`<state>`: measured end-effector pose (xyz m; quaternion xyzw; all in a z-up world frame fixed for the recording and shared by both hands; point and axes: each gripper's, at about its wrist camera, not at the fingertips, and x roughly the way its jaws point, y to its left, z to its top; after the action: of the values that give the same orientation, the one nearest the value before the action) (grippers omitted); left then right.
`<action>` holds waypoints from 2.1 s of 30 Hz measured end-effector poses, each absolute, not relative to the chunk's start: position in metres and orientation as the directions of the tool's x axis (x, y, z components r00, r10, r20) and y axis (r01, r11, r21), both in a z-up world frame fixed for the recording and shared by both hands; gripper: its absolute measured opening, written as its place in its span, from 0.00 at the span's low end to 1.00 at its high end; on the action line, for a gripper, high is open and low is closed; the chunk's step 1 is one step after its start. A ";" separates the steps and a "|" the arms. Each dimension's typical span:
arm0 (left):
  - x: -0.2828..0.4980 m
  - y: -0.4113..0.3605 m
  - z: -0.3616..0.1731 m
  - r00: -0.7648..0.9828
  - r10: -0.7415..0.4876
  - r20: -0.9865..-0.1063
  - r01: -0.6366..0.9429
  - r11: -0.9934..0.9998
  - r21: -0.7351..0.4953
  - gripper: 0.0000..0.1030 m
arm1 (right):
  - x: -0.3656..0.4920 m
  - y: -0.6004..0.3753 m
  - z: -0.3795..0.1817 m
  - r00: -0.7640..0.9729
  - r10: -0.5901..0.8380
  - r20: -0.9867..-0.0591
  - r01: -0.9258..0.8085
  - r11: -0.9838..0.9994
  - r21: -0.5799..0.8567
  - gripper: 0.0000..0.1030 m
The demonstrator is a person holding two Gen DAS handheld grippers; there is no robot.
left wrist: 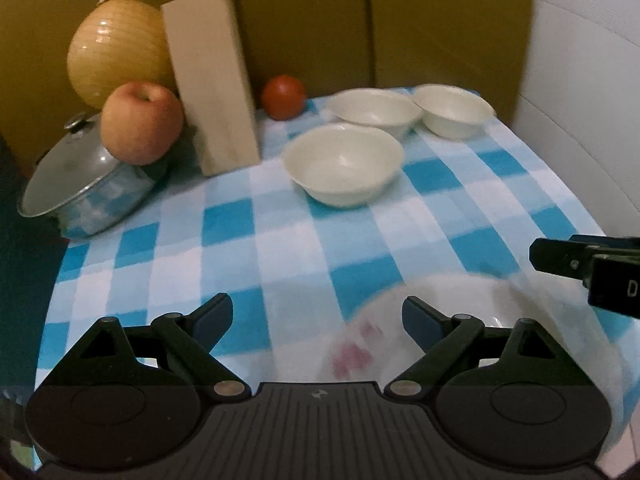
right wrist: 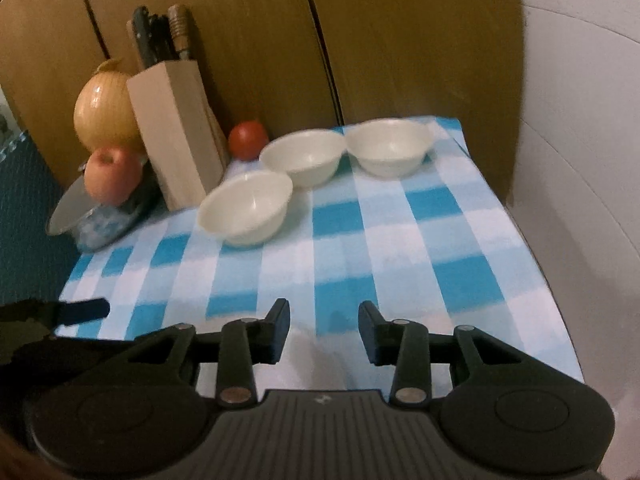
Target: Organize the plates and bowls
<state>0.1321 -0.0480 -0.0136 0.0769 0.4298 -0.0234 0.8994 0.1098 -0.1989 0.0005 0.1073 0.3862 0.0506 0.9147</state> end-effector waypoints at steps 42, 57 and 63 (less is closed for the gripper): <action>0.261 -0.022 -0.053 0.502 -0.004 -0.865 -0.009 1.000 -0.010 0.49 | 0.258 -0.164 -0.046 0.487 0.405 -0.774 -0.017 0.891 0.455 0.11; 0.218 -0.023 -0.044 0.504 -0.024 -0.864 0.032 0.999 -0.009 0.50 | 0.226 -0.173 -0.040 0.460 0.453 -0.764 -0.014 0.864 0.504 0.12; 0.215 -0.026 -0.045 0.523 0.001 -0.852 0.032 0.999 0.021 0.61 | 0.225 -0.183 -0.039 0.474 0.436 -0.765 0.007 0.867 0.498 0.15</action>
<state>0.2146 -0.0256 -0.0451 0.0169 0.4881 -0.0091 0.8726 0.2248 -0.1829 -0.0393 0.2229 0.4963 0.1294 0.8290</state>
